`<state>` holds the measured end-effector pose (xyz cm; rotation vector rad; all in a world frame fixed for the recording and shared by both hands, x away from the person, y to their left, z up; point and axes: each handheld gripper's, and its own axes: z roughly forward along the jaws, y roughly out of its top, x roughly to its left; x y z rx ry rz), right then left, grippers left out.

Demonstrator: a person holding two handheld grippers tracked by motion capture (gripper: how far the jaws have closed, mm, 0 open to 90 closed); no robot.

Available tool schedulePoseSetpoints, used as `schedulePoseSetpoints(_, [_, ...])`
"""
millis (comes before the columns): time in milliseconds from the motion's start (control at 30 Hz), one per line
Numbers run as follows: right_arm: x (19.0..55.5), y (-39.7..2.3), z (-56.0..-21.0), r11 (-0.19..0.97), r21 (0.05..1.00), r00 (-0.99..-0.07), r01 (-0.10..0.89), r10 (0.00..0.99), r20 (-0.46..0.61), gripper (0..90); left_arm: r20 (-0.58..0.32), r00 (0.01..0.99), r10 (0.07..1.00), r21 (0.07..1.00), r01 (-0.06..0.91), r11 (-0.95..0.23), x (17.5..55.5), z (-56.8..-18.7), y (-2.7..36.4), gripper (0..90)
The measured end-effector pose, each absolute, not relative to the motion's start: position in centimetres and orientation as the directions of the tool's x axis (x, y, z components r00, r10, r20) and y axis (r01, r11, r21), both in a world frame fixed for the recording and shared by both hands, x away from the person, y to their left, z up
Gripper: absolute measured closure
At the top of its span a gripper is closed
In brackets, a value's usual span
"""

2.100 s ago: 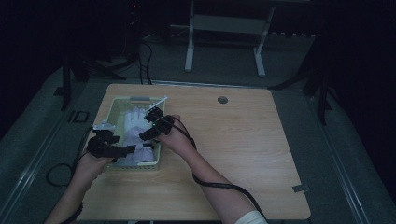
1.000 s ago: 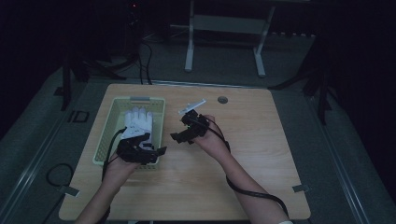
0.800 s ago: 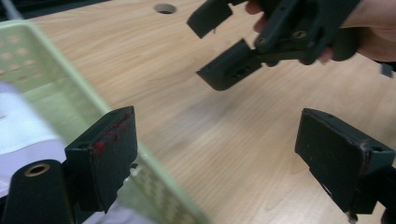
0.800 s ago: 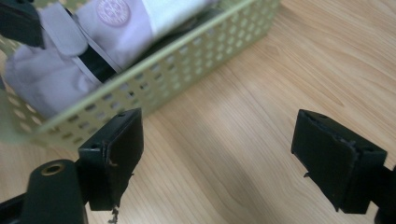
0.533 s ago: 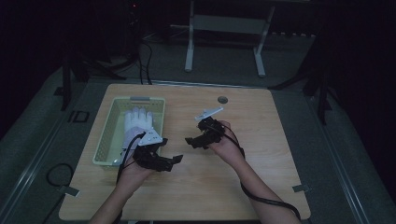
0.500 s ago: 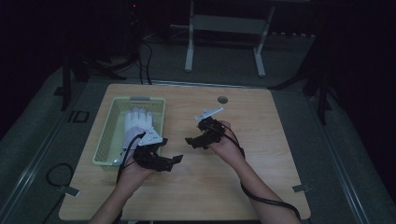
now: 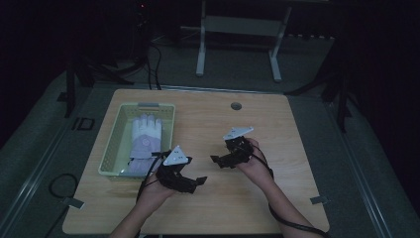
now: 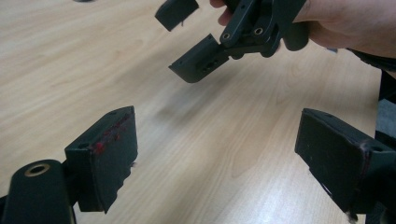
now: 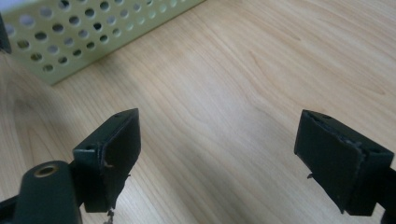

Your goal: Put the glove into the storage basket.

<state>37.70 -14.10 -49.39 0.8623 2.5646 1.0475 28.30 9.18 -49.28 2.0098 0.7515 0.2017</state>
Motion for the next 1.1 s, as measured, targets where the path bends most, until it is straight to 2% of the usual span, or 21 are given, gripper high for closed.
schedulePoseSetpoints(600, [36.3, -17.4, -53.6, 0.564, 0.702, -0.791, 0.435, 0.611, -0.001, 14.1, -0.206, 0.838, 0.505, 0.808, 0.436, -0.395, 27.5, -53.9, 6.7, 13.1])
schedulePoseSetpoints(800, [35.5, -18.2, -55.3, 0.575, 0.713, -0.796, 0.402, 0.605, -0.039, 13.7, -0.191, 0.845, 0.499, 0.810, 0.423, -0.406, 27.3, -55.0, 6.4, 13.1])
schedulePoseSetpoints(1100, [35.0, -19.1, -55.8, 0.560, 0.742, -0.796, 0.369, 0.602, -0.059, 13.8, -0.166, 0.852, 0.496, 0.822, 0.397, -0.407, 27.2, -55.3, 6.4, 13.1])
